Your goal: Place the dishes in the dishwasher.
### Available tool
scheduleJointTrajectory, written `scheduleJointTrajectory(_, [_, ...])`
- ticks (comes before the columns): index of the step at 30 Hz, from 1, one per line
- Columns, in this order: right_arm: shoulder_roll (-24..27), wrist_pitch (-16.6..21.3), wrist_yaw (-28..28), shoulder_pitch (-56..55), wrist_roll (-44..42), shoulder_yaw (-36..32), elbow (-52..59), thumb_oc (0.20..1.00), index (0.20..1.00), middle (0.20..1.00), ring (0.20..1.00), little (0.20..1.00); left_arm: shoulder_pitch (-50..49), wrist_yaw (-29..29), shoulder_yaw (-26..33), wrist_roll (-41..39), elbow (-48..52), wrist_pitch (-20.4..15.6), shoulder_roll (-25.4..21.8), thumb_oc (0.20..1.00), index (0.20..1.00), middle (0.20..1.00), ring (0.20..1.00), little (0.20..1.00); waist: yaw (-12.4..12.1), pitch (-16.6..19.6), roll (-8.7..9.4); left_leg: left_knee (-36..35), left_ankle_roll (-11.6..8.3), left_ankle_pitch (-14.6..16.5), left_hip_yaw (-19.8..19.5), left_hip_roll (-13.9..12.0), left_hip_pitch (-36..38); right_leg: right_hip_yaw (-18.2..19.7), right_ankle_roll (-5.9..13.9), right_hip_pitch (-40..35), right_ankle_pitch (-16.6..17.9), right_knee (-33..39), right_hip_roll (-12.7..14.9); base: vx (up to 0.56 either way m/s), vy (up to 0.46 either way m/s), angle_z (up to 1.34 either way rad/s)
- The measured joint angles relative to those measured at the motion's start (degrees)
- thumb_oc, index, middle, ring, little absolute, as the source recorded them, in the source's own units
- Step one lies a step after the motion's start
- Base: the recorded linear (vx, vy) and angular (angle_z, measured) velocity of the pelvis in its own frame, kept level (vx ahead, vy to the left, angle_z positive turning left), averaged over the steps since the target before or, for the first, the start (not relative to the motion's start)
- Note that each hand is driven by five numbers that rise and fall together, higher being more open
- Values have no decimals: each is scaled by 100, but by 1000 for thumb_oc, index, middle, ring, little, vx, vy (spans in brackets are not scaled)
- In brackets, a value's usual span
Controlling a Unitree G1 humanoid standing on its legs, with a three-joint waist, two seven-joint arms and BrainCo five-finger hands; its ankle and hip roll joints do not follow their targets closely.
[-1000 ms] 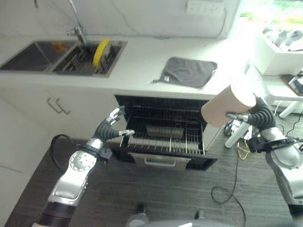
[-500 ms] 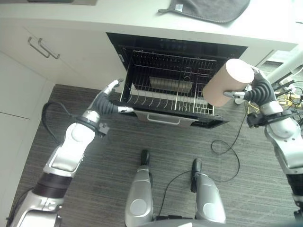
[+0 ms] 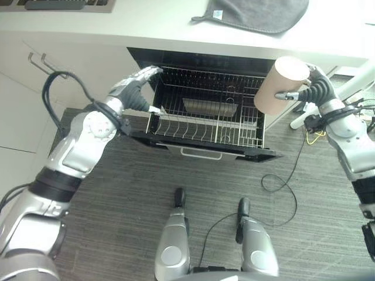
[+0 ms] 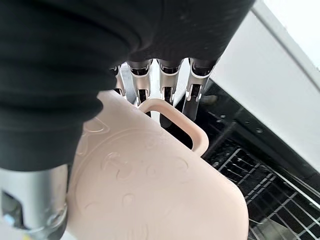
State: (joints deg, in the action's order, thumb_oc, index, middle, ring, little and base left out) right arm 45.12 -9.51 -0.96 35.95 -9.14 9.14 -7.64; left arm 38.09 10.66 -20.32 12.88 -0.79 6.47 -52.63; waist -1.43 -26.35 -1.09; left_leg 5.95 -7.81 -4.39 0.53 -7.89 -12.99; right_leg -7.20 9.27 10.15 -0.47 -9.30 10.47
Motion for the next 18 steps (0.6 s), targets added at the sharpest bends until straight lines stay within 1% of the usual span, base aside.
scheduleJointTrajectory(2, [35,-21,42,159,14,237,-213,200,200,200,200,200,124,325,-426,268,-241,15,4,1000,1000,1000,1000,1000,78,0,0,0,0,0,1,-1,-13,-3,-7,3,10,15,-3,-36,0,0])
scheduleJointTrajectory(3, [53,-25,65,323,14,404,-333,200,200,200,200,200,253,489,-701,447,-514,58,15,1000,1000,1000,1000,1000,125,0,0,0,0,0,5,-2,-17,1,-8,10,11,15,-4,0,0,0])
scheduleJointTrajectory(5, [71,-23,117,506,13,563,-422,200,200,200,200,200,398,636,-1071,690,-942,118,37,1000,1000,1000,1000,1000,222,1,2,0,0,1,9,-4,-18,5,-9,14,12,15,-7,0,0,0])
scheduleJointTrajectory(7, [86,-19,143,611,14,673,-489,200,200,200,200,200,490,797,-1192,891,-1222,198,202,1000,1000,1000,1000,1000,254,0,3,2,0,1,13,-7,-19,12,-10,23,17,12,-12,-18,2,-2])
scheduleJointTrajectory(8, [90,-22,186,819,15,819,-657,200,200,200,200,200,699,999,-1480,1097,-1596,262,335,1000,1000,1000,1000,1000,271,1,5,6,0,1,19,-8,-29,27,-10,48,31,9,-12,-47,10,-6])
scheduleJointTrajectory(9, [88,-18,230,991,14,881,-699,200,200,200,200,200,790,1105,-1606,1137,-1867,320,439,1000,1000,1000,1000,1000,278,2,5,19,0,1,20,-9,-86,43,-9,118,53,7,-12,-41,20,-9])
scheduleJointTrajectory(12, [90,-21,316,1223,22,926,-782,200,200,200,200,200,797,1394,-1630,1382,-2472,515,874,1000,1000,1000,1000,1000,325,0,14,24,-2,-6,37,-7,-178,64,-13,219,89,3,-13,-34,34,-4])
scheduleJointTrajectory(14, [89,-24,440,1409,28,1072,-762,200,200,200,200,200,737,1569,-1634,1584,-2982,693,1142,1000,1000,1000,1000,1000,378,-14,40,23,0,-3,59,-7,-185,79,-15,238,90,-2,-15,-8,46,-4])
scheduleJointTrajectory(16, [81,-85,550,1540,85,1077,-753,200,200,200,200,200,645,1534,-1613,1755,-3373,931,1418,1000,1000,1000,1000,1000,382,-13,97,73,31,29,158,-9,-190,183,-16,323,88,-86,-12,10,48,-16])
scheduleJointTrajectory(18, [82,-138,584,1578,145,1074,-753,200,200,200,200,200,667,1499,-1524,1756,-3548,978,1478,1000,1000,1000,1000,1000,434,-12,154,124,45,54,178,-6,-188,223,-15,327,88,-91,-7,-3,47,-13])
